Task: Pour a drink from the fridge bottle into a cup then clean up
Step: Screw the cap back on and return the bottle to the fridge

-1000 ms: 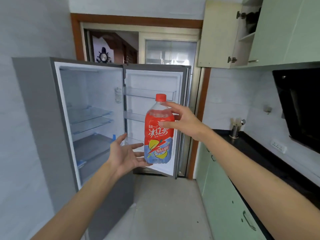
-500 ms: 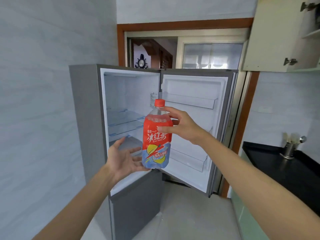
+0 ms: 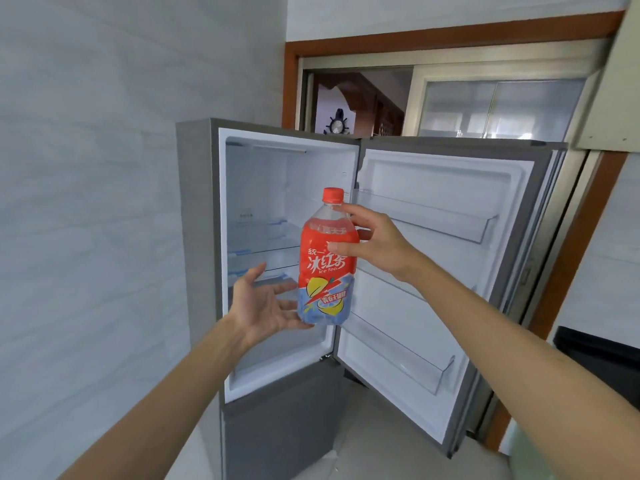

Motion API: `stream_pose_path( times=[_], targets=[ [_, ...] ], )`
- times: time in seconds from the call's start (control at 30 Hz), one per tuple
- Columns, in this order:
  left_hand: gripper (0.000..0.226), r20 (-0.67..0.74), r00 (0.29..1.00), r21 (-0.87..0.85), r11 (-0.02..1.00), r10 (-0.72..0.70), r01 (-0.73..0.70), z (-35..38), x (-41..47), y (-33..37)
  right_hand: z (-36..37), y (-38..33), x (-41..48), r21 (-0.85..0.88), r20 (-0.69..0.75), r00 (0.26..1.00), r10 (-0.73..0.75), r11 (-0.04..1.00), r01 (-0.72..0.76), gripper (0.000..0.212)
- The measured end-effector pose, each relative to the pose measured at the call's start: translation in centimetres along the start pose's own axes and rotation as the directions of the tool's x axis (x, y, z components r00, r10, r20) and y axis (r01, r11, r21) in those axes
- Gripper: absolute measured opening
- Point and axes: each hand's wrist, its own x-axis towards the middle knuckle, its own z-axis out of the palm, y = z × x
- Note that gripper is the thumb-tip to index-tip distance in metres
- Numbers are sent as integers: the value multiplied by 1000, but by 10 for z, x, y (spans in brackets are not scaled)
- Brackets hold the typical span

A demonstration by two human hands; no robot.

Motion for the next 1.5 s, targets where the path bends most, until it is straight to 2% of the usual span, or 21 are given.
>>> stream_pose_path(
  times=[0.57, 1.0, 1.17, 1.5],
  targets=[
    [82, -125, 990, 19, 998, 60, -58, -42, 97, 36, 8, 97, 112, 70, 104, 993, -49, 997, 42, 61],
    [79, -74, 997, -64, 997, 36, -41, -95, 225, 101, 12, 163, 245, 57, 90, 996, -13, 998, 7, 62],
    [76, -131, 991, -86, 995, 33, -44, -109, 262, 121, 21, 182, 285, 75, 94, 995, -15, 997, 8, 59],
    [72, -183, 975, -139, 979, 123, -150, -140, 322, 155, 33, 222, 372, 136, 122, 991, -57, 990, 40, 62]
  ],
)
